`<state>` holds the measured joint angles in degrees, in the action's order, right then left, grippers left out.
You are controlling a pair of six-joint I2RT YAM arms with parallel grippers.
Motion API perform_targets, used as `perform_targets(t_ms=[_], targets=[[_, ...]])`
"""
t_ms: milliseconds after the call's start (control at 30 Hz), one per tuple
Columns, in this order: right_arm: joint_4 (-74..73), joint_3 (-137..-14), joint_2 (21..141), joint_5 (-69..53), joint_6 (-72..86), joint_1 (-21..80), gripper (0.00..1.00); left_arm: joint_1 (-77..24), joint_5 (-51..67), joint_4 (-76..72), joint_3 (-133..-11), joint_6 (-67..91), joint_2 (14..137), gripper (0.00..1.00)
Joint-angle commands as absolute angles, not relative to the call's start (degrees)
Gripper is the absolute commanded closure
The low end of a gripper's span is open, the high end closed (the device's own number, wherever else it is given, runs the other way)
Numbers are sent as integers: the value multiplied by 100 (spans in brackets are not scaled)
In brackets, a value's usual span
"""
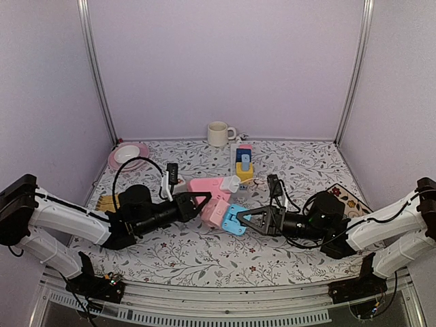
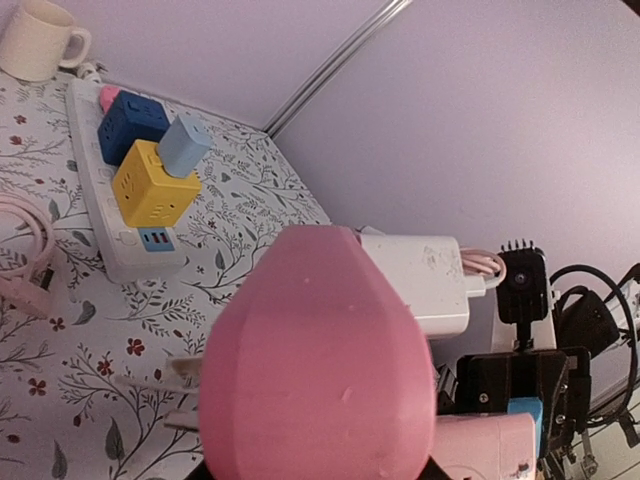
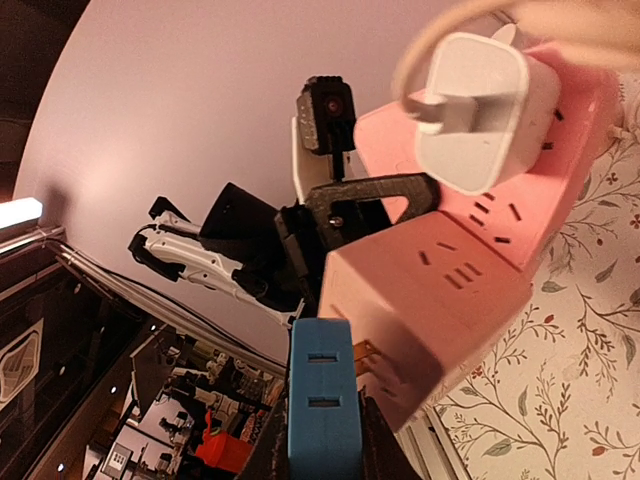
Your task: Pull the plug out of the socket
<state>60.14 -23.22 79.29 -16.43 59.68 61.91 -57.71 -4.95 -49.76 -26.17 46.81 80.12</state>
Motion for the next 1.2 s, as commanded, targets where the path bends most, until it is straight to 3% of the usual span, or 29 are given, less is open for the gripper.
perform_targets(t_ms=[0,500,900,1167], targets=[[6814,-2625,7499,-2309,5658,6288,97,-5651,-1015,-4446,-2671,4482,8013,100],[6090,-2650,7179,-2201,5504,6160,97,-5609,-1167,-4133,-2679,4215,7615,100],[2282,-2879,5557,-317,4186,5470,98,-5555,-1393,-3791,-2370,4187,7079,100],[699,-3472,5898,715,3756,4803,98,-5570,-1365,-3699,-2278,4240,6931,100]])
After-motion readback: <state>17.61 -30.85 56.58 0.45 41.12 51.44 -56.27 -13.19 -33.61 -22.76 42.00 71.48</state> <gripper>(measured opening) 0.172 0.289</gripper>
